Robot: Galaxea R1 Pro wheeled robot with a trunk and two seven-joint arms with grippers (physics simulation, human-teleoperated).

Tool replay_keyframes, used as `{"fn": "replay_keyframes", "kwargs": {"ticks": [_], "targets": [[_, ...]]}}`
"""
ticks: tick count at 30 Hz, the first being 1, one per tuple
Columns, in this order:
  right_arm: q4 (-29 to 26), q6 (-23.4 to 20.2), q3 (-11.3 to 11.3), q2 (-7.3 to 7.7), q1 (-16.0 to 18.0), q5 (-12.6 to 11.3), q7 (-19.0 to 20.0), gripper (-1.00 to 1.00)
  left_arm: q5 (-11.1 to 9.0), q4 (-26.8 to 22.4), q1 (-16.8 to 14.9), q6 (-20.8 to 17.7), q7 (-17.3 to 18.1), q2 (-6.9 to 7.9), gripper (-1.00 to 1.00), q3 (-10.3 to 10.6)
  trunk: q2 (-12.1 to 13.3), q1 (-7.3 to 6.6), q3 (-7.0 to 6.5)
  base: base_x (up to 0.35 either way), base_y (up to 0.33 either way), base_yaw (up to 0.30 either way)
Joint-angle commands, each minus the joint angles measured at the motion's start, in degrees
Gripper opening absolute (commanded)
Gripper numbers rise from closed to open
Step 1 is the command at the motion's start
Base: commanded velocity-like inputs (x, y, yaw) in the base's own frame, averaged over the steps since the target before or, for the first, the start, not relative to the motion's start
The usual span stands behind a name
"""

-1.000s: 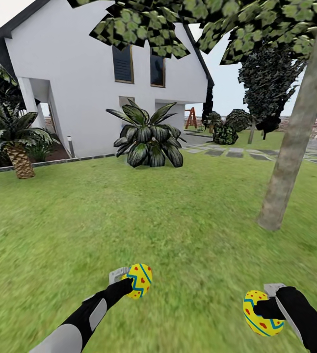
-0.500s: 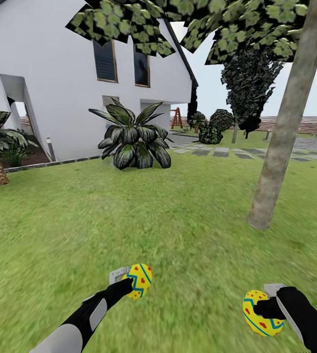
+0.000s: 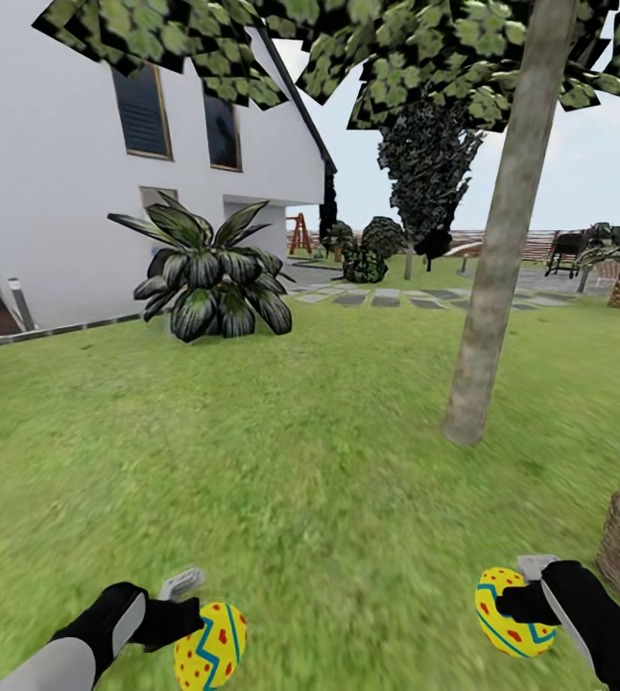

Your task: Take the three Easter eggs out of the wicker basket on the lawn in the garden, then place them on the lawn next to a single tree (choose any tree) so that all three eggs are next to the same tree and none are left in the basket.

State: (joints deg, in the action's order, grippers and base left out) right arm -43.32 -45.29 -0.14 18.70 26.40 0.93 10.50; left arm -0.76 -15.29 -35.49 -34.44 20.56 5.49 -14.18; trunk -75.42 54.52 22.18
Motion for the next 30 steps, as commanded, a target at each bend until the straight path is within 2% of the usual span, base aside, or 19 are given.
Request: {"fn": "replay_keyframes", "kwargs": {"ticks": [1, 5, 6, 7, 8, 9, 11, 13, 14, 15, 16, 18, 20, 24, 30], "targets": [[0.04, -0.24, 0.04, -0.10, 0.05, 0.19, 0.17, -1.00, -0.20, 0.16, -0.01, -0.53, -0.61, -0.37, -1.00, -0.26, -0.04, 0.03, 0.06, 0.329, -0.045, -0.287], [0.36, -0.24, 0.14, -0.79, 0.05, 0.40, -0.06, -1.00, -0.09, 0.26, -0.01, -0.70, -1.11, -1.71, -1.00, -0.16, -0.04, 0.03, 0.05, 0.328, -0.104, -0.274], [0.40, -0.24, 0.14, -0.88, 0.05, 0.44, -0.08, -1.00, 1.15, 0.23, -0.01, -0.62, -1.36, -2.32, -1.00, -0.12, -0.04, 0.03, 0.05, 0.328, -0.130, -0.270], [0.41, -0.24, 0.14, -0.92, 0.05, 0.50, -0.10, -1.00, 3.38, 0.16, -0.01, -0.61, -1.62, -2.58, -1.00, -0.13, -0.04, 0.03, 0.05, 0.328, -0.132, -0.270], [0.42, -0.24, 0.14, -0.94, 0.05, 0.54, -0.12, -1.00, 6.52, 0.04, -0.01, -0.57, -1.80, -2.62, -1.00, -0.42, -0.04, 0.03, 0.05, 0.328, -0.136, -0.269], [0.42, -0.24, 0.14, -1.00, 0.05, 0.55, -0.13, -1.00, 7.92, -0.03, -0.01, -0.55, -1.84, -2.47, -1.00, -0.73, -0.04, 0.03, 0.05, 0.328, -0.142, -0.263], [0.89, -0.24, 0.25, -1.09, 0.06, 0.62, -0.13, -1.00, 8.81, -0.08, -0.01, -0.48, -2.16, -2.38, -1.00, -0.84, -0.04, 0.03, 0.05, 0.328, -0.149, -0.240], [2.15, -0.16, 0.34, -1.16, 0.05, 0.70, -0.15, -1.00, 9.15, -0.16, -0.01, -0.45, -3.27, -2.43, -1.00, -0.77, -0.04, 0.03, 0.05, 0.328, -0.152, -0.193], [2.25, -0.16, 0.34, -1.17, 0.05, 0.72, -0.18, -1.00, 9.16, -0.24, -0.01, -0.40, -5.54, -2.44, -1.00, -0.77, -0.04, 0.03, 0.05, 0.328, -0.153, -0.175], [2.33, -0.15, 0.33, -1.14, 0.05, 0.73, -0.20, -1.00, 8.95, -0.31, -0.01, -0.10, -9.72, -2.51, -1.00, -0.82, -0.04, 0.03, 0.05, 0.328, -0.153, -0.171], [2.36, -0.18, 0.32, -1.13, 0.05, 0.73, -0.21, -1.00, 8.79, -0.33, -0.01, 0.11, -12.42, -2.67, -1.00, -0.84, -0.04, 0.03, 0.05, 0.328, -0.153, -0.168], [2.41, -0.17, 0.32, -1.13, 0.05, 0.76, -0.22, -1.00, 8.68, -0.35, -0.01, 0.21, -13.74, -3.23, -1.00, -0.83, -0.04, 0.03, 0.05, 0.328, -0.152, -0.163], [2.44, -0.17, 0.36, -1.13, 0.05, 0.81, -0.22, -1.00, 8.61, -0.39, -0.01, 0.11, -13.73, -3.49, -1.00, -0.84, -0.04, 0.03, 0.05, 0.328, -0.147, -0.142], [2.45, -0.15, 0.40, -1.13, 0.05, 0.74, -0.14, -1.00, 8.65, -0.52, -0.10, -0.49, -9.50, -3.37, -1.00, -0.77, -0.04, 0.03, 0.05, 0.328, -0.130, -0.098], [2.45, -0.19, 0.40, -1.13, 0.05, 0.75, -0.13, -1.00, 8.59, -1.08, -0.10, 0.22, -9.25, -3.19, -1.00, -0.85, -0.04, 0.03, 0.05, 0.330, -0.077, -0.006]]}}
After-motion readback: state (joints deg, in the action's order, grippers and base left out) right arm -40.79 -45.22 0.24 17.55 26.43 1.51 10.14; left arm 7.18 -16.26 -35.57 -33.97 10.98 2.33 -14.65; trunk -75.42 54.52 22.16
